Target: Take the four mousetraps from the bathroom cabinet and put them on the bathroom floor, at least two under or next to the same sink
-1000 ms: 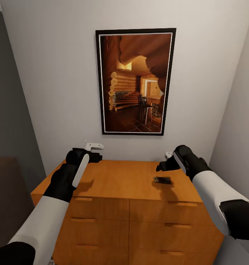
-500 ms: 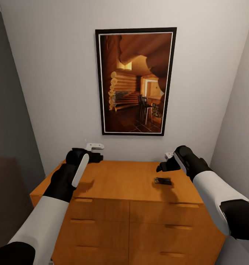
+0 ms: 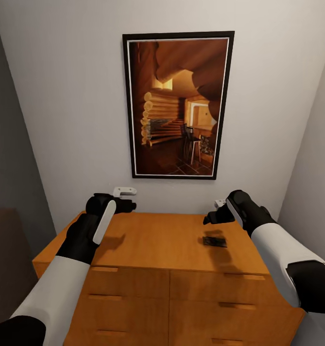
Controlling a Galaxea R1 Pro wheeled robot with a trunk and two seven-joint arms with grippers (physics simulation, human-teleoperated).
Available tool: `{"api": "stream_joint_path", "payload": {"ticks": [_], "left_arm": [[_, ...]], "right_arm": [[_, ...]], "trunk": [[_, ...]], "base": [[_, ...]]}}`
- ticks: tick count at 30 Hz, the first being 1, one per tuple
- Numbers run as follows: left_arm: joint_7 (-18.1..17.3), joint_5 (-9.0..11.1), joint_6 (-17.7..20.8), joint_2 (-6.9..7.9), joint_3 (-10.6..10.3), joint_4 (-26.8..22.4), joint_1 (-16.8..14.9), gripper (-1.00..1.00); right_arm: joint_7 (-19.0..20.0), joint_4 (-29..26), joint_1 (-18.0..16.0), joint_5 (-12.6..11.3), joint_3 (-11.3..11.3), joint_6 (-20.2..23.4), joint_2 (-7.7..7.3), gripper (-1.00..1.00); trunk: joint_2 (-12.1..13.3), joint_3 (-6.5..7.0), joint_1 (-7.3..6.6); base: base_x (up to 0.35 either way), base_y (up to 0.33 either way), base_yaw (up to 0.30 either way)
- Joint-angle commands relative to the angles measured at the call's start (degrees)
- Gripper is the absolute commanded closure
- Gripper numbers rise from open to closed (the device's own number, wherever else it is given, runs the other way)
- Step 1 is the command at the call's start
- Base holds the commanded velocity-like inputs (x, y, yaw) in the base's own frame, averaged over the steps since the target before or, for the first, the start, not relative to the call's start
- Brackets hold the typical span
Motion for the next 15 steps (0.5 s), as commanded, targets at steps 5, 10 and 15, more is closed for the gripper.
{"api": "stream_joint_path", "payload": {"ticks": [5,10,15], "left_arm": [[0.6,0.6,0.1,0.07,-0.1,0.0,0.0,-1.0],[0.6,0.6,0.1,0.08,-0.1,0.2,0.0,-1.0],[0.6,0.6,0.1,0.09,-0.1,0.2,-0.1,-1.0]], "right_arm": [[0.3,0.1,0.0,0.0,0.4,0.2,0.04,-1.0],[0.5,1.0,0.0,0.0,0.3,0.2,0.17,-1.0],[2.6,2.8,0.0,0.0,0.5,0.2,-0.01,-1.0]], "trunk": [[0.0,-0.08,0.0],[0.0,-0.08,0.0],[0.0,-0.08,0.0]], "base": [[0.005,0.0,0.0],[0.001,0.0,0.0],[0.0,0.0,0.0]]}}
